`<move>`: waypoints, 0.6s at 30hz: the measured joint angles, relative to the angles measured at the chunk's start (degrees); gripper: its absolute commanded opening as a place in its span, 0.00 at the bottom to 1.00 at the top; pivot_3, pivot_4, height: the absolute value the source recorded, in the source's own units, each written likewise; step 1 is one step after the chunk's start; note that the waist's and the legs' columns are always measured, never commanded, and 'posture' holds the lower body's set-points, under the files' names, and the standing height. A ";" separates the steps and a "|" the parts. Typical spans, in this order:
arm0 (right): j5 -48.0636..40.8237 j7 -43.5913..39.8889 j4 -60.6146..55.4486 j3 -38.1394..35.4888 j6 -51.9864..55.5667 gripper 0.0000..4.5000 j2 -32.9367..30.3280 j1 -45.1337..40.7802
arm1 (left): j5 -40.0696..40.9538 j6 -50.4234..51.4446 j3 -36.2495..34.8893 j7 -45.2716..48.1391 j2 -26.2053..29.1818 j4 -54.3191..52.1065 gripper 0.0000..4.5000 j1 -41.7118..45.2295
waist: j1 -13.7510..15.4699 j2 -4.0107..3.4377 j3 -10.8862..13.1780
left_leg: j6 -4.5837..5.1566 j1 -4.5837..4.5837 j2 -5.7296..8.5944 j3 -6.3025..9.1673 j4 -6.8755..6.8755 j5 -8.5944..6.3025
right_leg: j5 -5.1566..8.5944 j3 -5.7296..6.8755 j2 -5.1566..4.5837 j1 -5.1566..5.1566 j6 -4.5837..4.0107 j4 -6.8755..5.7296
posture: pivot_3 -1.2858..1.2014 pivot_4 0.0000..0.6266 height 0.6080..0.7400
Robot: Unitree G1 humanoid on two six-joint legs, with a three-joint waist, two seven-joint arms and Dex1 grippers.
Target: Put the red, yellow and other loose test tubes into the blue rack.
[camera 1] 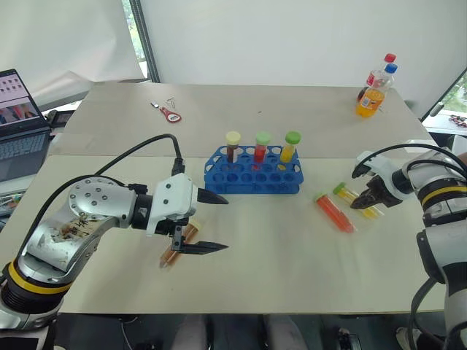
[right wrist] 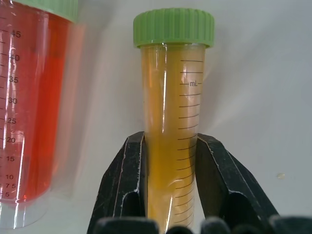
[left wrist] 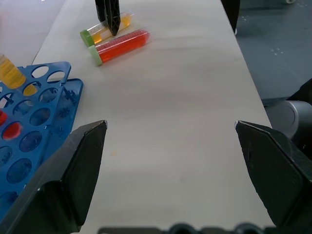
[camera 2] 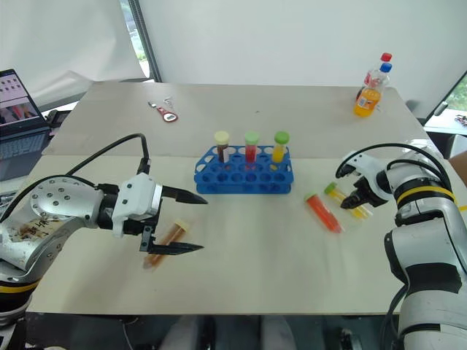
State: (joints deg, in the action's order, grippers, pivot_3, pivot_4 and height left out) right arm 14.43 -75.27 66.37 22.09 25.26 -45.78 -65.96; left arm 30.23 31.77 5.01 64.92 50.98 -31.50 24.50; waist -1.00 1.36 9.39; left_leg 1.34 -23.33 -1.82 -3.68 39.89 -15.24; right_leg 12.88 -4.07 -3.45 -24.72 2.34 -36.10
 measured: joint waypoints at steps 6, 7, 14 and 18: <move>-6.45 -4.47 -20.69 -9.14 2.99 0.22 -6.85 2.71 | -0.96 -1.66 -2.27 -3.07 -1.83 2.43 1.00 -2.92 | 0.19 -0.22 0.10 | 0.01 -0.02 -0.04 0.08 -0.06 -0.01 | 0.00 0.03 0.02 -0.09 0.00 -0.07 | 0.52 0.24 0.95; -8.34 -4.66 -25.47 -11.38 4.68 0.22 -7.26 4.52 | -0.99 -1.87 -3.08 -3.60 -2.16 3.17 1.00 -3.17 | 0.27 -0.21 0.09 | 0.02 -0.02 -0.08 0.13 -0.04 -0.01 | 0.00 0.07 0.04 -0.08 -0.01 -0.11 | 0.52 0.24 0.95; -23.89 12.66 -66.15 -30.81 21.61 0.22 9.46 27.18 | 0.53 -3.15 -6.43 -4.06 -3.32 5.61 1.00 -2.99 | 0.28 -0.15 0.06 | -0.01 -0.11 -0.02 0.28 0.14 0.00 | -0.03 0.04 0.00 -0.07 0.01 -0.20 | 0.52 0.24 0.95; -28.46 22.84 -72.87 -36.67 18.04 0.22 19.62 31.96 | 1.57 -3.44 -6.58 -3.05 -3.84 5.87 1.00 -2.74 | 0.71 -0.14 0.05 | -0.04 -0.13 0.01 0.22 0.18 0.02 | -0.03 0.09 0.00 -0.04 0.03 -0.19 | 0.52 0.24 0.95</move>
State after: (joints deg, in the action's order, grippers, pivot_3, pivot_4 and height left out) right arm -14.03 -52.43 -6.50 -14.58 43.30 -26.16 -34.00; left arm 31.80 28.32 -1.57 61.88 47.15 -25.63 21.76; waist -0.29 1.22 9.44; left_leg 1.30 -23.46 -1.81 -3.46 40.07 -15.22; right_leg 12.84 -3.98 -3.45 -24.76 2.37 -36.29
